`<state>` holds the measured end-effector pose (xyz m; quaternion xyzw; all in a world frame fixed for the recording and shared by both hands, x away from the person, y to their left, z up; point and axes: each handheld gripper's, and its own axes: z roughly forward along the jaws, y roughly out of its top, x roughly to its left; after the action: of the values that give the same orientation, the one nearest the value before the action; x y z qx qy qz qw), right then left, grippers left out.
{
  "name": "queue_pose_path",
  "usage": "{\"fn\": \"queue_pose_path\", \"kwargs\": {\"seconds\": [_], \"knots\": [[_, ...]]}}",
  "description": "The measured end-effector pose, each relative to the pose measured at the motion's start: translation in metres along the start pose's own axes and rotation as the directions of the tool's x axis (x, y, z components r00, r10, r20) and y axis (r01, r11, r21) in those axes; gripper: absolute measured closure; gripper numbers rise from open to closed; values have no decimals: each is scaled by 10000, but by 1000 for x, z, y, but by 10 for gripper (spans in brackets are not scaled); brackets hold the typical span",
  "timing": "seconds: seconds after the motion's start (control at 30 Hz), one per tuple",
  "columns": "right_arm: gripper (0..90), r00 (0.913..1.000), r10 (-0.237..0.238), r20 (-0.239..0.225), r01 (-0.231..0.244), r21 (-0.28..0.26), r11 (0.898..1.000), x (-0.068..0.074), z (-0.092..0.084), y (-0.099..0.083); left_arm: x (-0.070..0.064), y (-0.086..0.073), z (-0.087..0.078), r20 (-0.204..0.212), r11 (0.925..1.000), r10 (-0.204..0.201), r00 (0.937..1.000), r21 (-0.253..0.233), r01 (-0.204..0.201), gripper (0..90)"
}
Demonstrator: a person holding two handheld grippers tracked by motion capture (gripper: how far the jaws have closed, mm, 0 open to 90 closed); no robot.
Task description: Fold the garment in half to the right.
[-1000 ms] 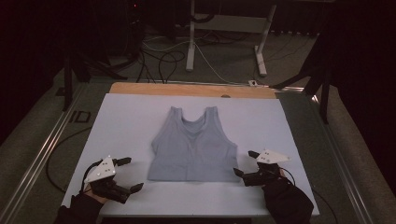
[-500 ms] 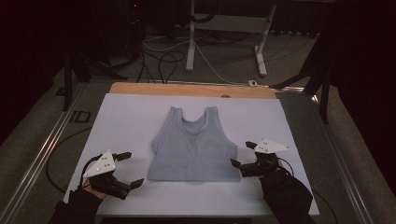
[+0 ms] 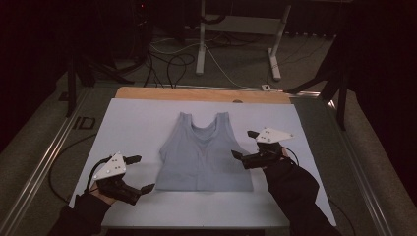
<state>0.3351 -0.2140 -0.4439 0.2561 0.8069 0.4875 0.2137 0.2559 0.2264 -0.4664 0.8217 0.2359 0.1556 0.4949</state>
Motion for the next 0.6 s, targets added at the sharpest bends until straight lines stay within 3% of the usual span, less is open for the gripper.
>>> {"fn": "queue_pose_path", "kwargs": {"seconds": [0.6], "knots": [[84,9971,-369,-658,372,23,9993,-3,57,36,-7,15,11,-631,9992,-25,9980,405,51,2]]}}
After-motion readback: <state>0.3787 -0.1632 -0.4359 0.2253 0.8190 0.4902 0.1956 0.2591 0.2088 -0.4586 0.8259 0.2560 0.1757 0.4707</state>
